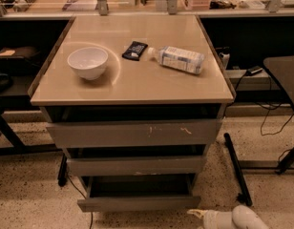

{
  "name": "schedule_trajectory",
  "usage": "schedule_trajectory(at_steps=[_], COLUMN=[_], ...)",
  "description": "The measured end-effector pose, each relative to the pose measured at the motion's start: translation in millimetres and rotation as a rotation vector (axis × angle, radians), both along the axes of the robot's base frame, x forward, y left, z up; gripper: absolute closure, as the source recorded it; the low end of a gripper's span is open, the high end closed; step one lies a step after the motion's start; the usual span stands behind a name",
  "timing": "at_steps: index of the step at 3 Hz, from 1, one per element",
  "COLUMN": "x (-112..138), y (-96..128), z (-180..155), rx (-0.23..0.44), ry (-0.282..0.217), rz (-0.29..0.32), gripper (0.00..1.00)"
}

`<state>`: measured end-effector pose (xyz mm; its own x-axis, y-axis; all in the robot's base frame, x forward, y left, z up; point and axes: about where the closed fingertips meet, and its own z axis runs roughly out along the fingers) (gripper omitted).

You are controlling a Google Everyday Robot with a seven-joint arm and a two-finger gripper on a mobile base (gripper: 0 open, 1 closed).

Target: Open bottom drawer

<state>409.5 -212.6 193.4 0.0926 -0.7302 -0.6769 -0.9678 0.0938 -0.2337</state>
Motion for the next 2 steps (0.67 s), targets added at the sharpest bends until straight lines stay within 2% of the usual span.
schedule_trajectory(at_steps=[1,2], x=[1.1,41.2], y=[0.8,18.8], z=[-0.1,4.6], rx=[0.000,0.003], ry=[-0.001,-0.032], rz=[0.002,0.017], gripper=[0.18,0.00])
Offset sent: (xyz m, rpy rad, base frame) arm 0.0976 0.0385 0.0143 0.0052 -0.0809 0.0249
